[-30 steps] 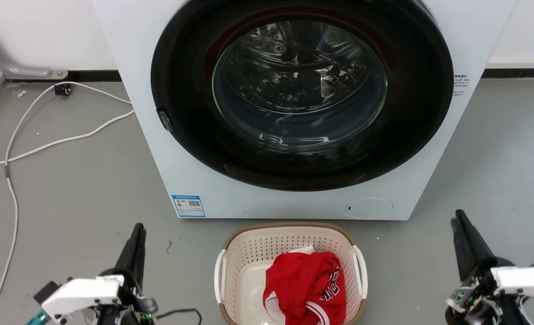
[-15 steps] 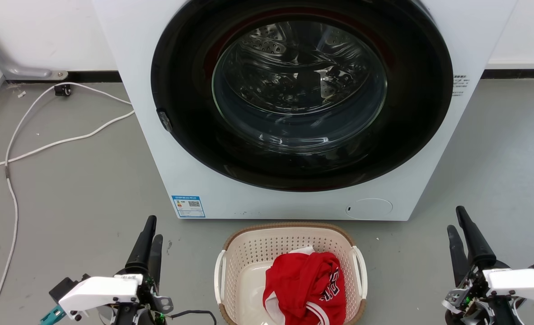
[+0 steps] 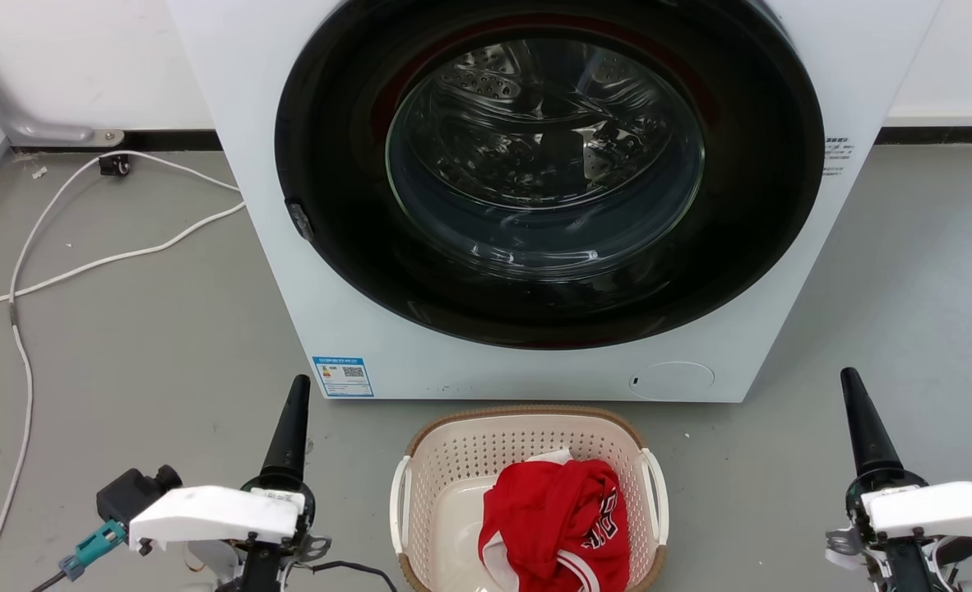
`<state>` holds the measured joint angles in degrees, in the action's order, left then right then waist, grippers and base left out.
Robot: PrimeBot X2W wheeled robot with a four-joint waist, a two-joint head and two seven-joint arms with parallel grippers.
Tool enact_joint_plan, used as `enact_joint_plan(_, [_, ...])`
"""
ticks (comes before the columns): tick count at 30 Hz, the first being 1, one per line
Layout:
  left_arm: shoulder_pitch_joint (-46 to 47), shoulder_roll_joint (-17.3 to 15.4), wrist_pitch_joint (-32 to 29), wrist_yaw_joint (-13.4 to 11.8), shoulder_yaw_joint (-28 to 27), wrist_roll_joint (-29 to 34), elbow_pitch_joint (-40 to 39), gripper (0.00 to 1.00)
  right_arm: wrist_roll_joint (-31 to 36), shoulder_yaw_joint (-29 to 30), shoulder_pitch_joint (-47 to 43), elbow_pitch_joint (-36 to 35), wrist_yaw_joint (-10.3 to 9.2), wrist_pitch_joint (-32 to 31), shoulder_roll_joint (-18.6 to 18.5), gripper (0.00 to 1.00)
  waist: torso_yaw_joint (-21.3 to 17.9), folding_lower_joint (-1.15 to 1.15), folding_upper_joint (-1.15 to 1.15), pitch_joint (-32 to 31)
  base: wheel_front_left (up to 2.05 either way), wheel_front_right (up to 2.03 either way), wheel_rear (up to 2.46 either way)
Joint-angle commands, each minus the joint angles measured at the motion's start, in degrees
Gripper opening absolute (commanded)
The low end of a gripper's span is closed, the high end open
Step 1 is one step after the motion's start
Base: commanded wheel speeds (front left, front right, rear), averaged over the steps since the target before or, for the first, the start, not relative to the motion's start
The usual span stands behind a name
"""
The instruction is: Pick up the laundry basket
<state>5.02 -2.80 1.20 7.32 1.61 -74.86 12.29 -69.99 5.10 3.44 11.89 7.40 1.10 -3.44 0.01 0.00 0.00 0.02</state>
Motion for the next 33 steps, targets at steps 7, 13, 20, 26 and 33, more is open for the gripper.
enact_joint_plan(7, [1.20, -0.20, 1.92, -0.22, 1.40, 11.77, -2.06, 1.00, 12.91, 0.04, -0.09, -2.19, 0.10, 2.03, 0.25, 1.00, 0.01, 0.00, 0.00, -0.13, 0.00, 0.00, 0.00])
enact_joint_plan(13, [1.17, -0.20, 3.12, -1.60, 2.91, 19.71, -1.71, 1.00, 20.62, -0.63, -0.42, -2.32, 0.11, 3.20, 0.30, 1.00, 0.09, 0.00, 0.00, -0.13, 0.00, 0.00, 0.00])
enact_joint_plan(20, [1.25, -0.19, 4.38, -2.89, 4.57, 28.47, -1.32, 1.00, 29.39, -1.16, -0.78, -2.54, 0.11, 4.09, 0.27, 1.00, 0.16, 0.00, 0.00, -0.11, 0.00, 0.00, 0.00])
enact_joint_plan(26, [1.25, -0.19, 5.42, -3.86, 5.70, 34.27, -1.17, 1.00, 35.26, -1.57, -1.14, -2.87, 0.12, 4.46, 0.28, 1.00, 0.21, 0.00, 0.00, -0.05, 0.00, 0.00, 0.00])
enact_joint_plan(33, [1.23, -0.18, 6.40, -4.62, 6.57, 38.84, -0.98, 1.00, 40.04, -1.98, -1.64, -3.27, 0.12, 4.87, 0.31, 1.00, 0.28, 0.00, 0.00, -0.06, 0.00, 0.00, 0.00])
